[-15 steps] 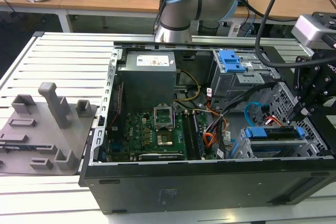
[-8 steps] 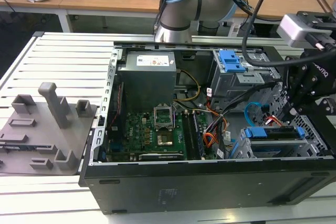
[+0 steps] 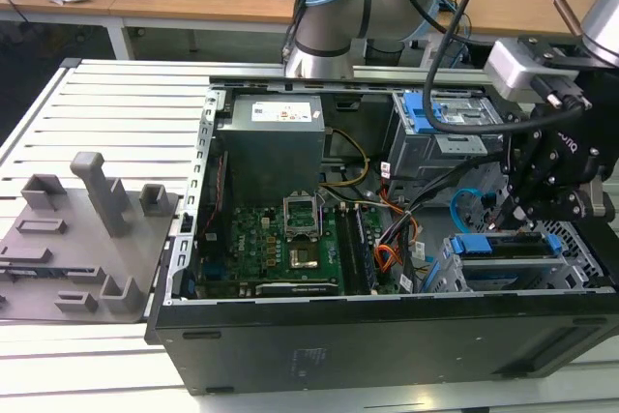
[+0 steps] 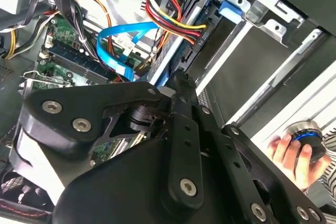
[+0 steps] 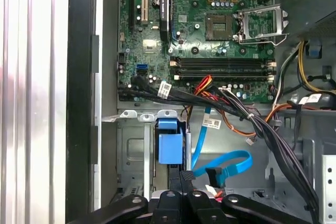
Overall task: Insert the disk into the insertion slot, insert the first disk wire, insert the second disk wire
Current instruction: 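Insert the first disk wire, then insert the second disk wire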
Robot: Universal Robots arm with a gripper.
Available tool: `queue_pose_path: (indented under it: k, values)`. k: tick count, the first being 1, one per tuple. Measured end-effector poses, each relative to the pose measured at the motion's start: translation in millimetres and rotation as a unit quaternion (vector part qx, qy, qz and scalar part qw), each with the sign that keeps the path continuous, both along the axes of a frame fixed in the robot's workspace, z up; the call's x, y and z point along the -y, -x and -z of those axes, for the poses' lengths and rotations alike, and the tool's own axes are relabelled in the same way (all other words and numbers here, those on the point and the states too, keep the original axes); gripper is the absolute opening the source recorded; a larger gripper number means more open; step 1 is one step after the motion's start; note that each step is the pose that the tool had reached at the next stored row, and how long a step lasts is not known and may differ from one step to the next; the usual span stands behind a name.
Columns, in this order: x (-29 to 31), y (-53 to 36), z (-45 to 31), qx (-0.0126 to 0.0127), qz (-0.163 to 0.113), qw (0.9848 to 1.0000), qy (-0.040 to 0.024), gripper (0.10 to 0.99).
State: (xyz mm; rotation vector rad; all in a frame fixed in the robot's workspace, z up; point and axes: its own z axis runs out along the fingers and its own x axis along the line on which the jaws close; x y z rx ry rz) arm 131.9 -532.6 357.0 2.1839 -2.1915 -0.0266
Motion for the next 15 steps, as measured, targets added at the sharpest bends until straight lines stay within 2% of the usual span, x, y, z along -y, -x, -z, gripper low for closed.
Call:
queue_pose_path:
  k: [3, 15]
  values:
    - [0.0, 1.2, 3.5, 0.0000, 0.000, 1.0000, 0.0001, 0.106]
    - [0.0, 1.7, 3.7, 0.0000, 0.000, 1.0000, 0.0001, 0.106]
